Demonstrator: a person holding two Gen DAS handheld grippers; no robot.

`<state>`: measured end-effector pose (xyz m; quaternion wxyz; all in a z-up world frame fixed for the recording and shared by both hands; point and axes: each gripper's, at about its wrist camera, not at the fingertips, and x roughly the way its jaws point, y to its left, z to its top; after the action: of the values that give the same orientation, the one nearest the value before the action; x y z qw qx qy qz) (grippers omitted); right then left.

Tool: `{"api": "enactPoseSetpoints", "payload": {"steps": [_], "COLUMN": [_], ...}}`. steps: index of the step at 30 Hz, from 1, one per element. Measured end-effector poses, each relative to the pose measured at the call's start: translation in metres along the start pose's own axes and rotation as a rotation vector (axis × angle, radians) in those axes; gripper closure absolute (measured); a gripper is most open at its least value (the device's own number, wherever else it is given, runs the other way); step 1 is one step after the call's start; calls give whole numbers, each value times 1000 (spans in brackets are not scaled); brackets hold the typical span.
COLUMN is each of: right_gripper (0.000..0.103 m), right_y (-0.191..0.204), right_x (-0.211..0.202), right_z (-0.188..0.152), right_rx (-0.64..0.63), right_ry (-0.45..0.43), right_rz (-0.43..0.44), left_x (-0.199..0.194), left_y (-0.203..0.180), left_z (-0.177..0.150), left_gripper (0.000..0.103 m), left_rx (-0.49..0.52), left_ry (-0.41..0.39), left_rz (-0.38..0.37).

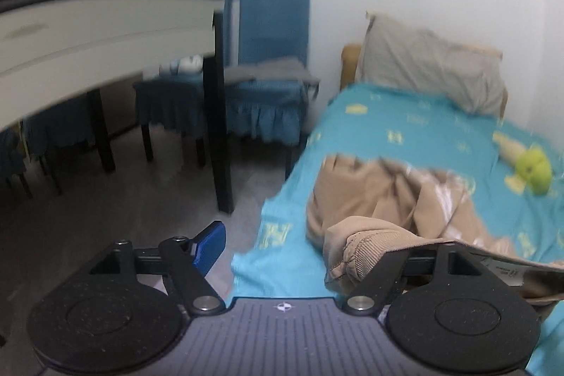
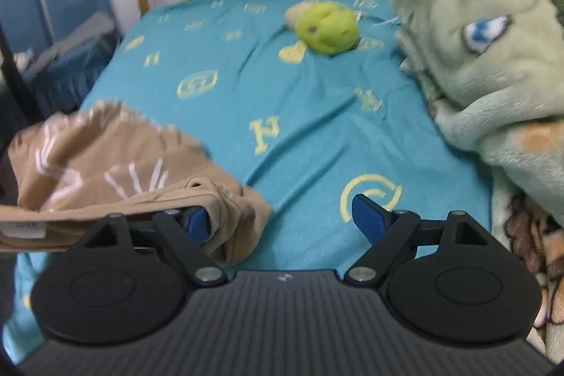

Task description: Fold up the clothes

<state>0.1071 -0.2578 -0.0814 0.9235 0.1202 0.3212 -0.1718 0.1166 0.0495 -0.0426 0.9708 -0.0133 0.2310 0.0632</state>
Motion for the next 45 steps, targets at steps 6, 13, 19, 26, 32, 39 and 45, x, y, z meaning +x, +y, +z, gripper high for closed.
{"api": "enactPoseSetpoints", "payload": {"steps": [6,13,19,26,32,39,45], "right_gripper": [19,19,19,19,19,19,19], "right_y": [-10,-11,-18,-32,-12,19,28], "right_x": [-98,-259,-384,-450,-373,-163,54], "right_z": [72,166,204,240,273,290,268], "right_rx": [53,28,5,7,-34,-17,42], "right_ry": [-274,-583,-744,-798,-717,-521,-337], "right_rz": [29,92,138,144,86,71,73], "left_x": [-79,-209,-317,-374,-263,-40,162], "left_y": [-6,3,22,13,-19,-79,-125], "left_z": [76,208,300,355,378,359,267], "left_gripper": [25,25,25,24,24,21,21], "left_rx": [-69,-139,-138,-98,-65,-48,-16], "left_ry": [-286,-540,-624,-630,-487,-300,-141], "left_rz": [-90,-151,-228,-286,-276,-233,-222]}}
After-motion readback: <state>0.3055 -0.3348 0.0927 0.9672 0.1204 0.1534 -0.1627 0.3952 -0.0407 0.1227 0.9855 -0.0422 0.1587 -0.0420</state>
